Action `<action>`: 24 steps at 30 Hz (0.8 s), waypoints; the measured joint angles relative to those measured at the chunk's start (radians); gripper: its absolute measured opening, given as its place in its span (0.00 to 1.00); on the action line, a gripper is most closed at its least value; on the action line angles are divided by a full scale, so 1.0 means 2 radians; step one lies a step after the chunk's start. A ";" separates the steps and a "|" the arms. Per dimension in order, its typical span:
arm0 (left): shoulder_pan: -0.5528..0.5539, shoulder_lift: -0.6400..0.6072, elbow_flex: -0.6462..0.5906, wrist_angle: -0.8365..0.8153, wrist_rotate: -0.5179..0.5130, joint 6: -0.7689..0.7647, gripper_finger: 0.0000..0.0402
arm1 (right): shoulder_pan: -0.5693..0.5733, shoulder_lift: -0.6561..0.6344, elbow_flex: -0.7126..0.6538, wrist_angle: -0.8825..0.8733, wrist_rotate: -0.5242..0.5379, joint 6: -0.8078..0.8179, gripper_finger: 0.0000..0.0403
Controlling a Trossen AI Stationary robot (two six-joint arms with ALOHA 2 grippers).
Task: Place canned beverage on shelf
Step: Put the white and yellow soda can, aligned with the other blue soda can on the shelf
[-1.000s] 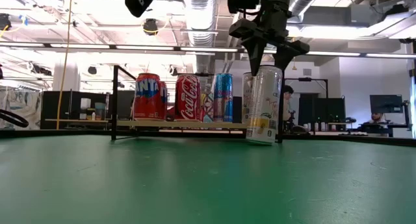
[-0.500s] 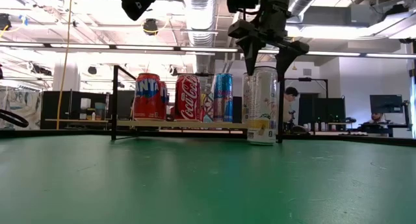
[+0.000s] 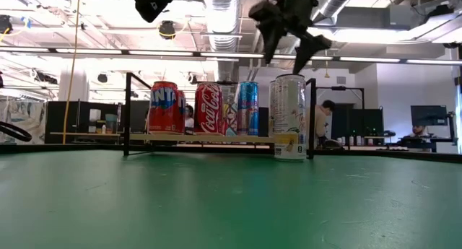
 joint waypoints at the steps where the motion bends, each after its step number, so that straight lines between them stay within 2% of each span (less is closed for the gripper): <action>1: 0.000 0.000 0.000 0.000 0.000 0.000 0.00 | 0.000 0.000 0.008 -0.001 -0.002 -0.010 0.90; 4: 0.000 0.000 0.000 0.000 -0.001 -0.003 0.00 | -0.002 0.000 0.034 -0.007 -0.018 -0.065 0.90; 7: 0.000 0.000 0.000 0.000 -0.002 -0.009 0.00 | -0.004 -0.001 0.054 -0.012 -0.036 -0.163 0.90; 14: 0.000 0.000 0.000 0.001 -0.007 -0.026 0.00 | 0.016 -0.001 0.064 -0.023 -0.039 -0.543 0.90; 18: 0.000 0.000 0.000 0.001 -0.017 -0.045 0.00 | 0.032 0.001 0.060 -0.044 -0.039 -0.725 0.90; 21: 0.000 0.000 0.000 0.001 -0.019 -0.058 0.00 | 0.046 0.001 0.055 -0.064 -0.039 -0.797 0.90; 24: 0.000 0.000 0.000 0.001 -0.020 -0.070 0.00 | 0.053 0.001 0.054 -0.081 -0.039 -0.819 0.90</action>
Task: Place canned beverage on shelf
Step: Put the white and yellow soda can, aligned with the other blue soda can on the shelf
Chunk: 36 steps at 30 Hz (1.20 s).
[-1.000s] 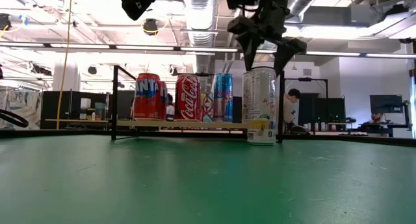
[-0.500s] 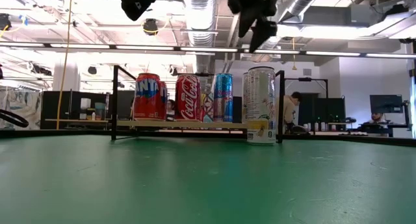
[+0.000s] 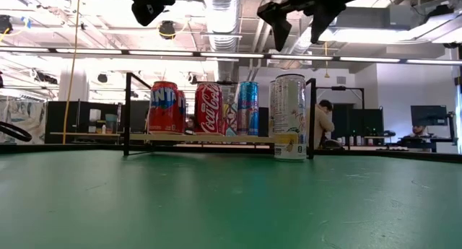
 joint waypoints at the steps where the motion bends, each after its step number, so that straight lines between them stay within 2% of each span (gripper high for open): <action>1: 0.000 0.000 0.000 0.000 0.000 -0.003 0.00 | 0.001 0.000 0.000 -0.001 0.000 -0.003 0.90; 8: 0.000 0.000 0.000 0.000 -0.025 -0.016 0.00 | -0.022 0.000 0.000 0.015 0.002 -0.008 0.90; 16: 0.000 0.000 0.000 0.000 -0.026 -0.032 0.00 | -0.048 0.000 -0.002 0.019 0.000 -0.020 0.90; 25: 0.000 0.000 0.000 0.000 -0.026 -0.046 0.00 | -0.058 0.001 -0.059 0.058 -0.008 -0.030 0.90; 36: -0.001 0.000 0.000 0.000 -0.028 -0.054 0.00 | -0.061 0.000 -0.090 0.092 -0.008 -0.030 0.90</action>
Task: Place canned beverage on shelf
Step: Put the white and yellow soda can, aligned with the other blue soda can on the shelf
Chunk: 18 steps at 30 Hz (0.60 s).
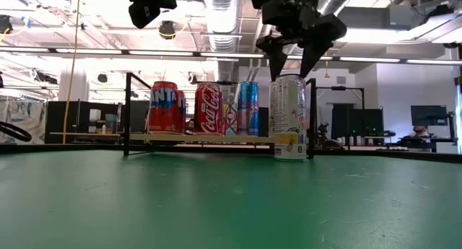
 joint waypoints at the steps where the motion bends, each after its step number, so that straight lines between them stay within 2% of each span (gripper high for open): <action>1: 0.000 0.000 0.000 0.000 0.000 0.000 0.00 | -0.001 0.000 -0.003 0.005 0.000 0.000 0.90; 12: 0.000 0.000 0.000 0.000 0.000 -0.002 0.00 | -0.007 0.000 -0.025 0.011 0.005 -0.004 0.90; 18: 0.000 0.000 0.000 0.000 0.000 -0.002 0.00 | -0.007 0.000 -0.025 0.010 0.005 -0.004 0.80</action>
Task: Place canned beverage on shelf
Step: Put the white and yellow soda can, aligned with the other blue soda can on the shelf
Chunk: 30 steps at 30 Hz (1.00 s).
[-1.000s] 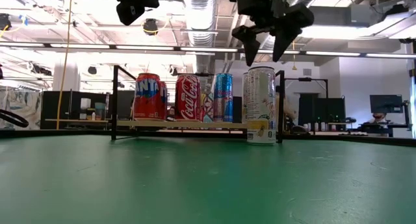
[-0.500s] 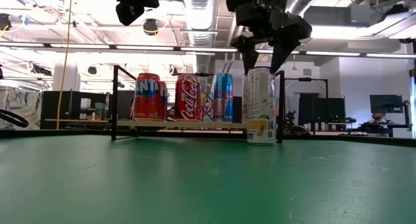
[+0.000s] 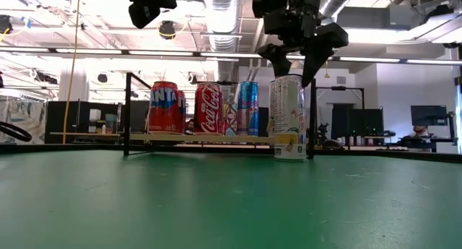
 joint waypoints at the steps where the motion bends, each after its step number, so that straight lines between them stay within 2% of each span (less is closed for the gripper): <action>1: 0.000 0.000 0.000 0.000 0.000 0.000 0.00 | 0.000 0.000 0.000 0.000 0.000 0.000 0.77; 4: 0.000 0.000 0.000 0.000 0.000 0.000 0.00 | 0.001 0.000 0.000 0.000 0.000 0.011 0.71; 7: 0.000 0.000 0.000 0.000 0.000 0.000 0.00 | 0.003 0.000 0.001 -0.002 0.002 0.064 0.68; 16: 0.000 0.000 0.000 0.000 0.000 0.003 0.00 | 0.016 -0.001 0.008 -0.054 0.013 0.390 0.69; 22: 0.000 0.000 0.000 0.000 0.000 0.028 0.00 | 0.033 -0.001 0.008 -0.032 0.033 0.543 0.69; 26: 0.000 0.000 0.000 0.000 0.000 0.038 0.00 | 0.043 0.000 0.007 -0.015 0.059 0.608 0.69; 30: 0.000 0.000 0.000 0.000 0.001 0.051 0.00 | 0.051 0.000 0.007 -0.005 0.059 0.621 0.69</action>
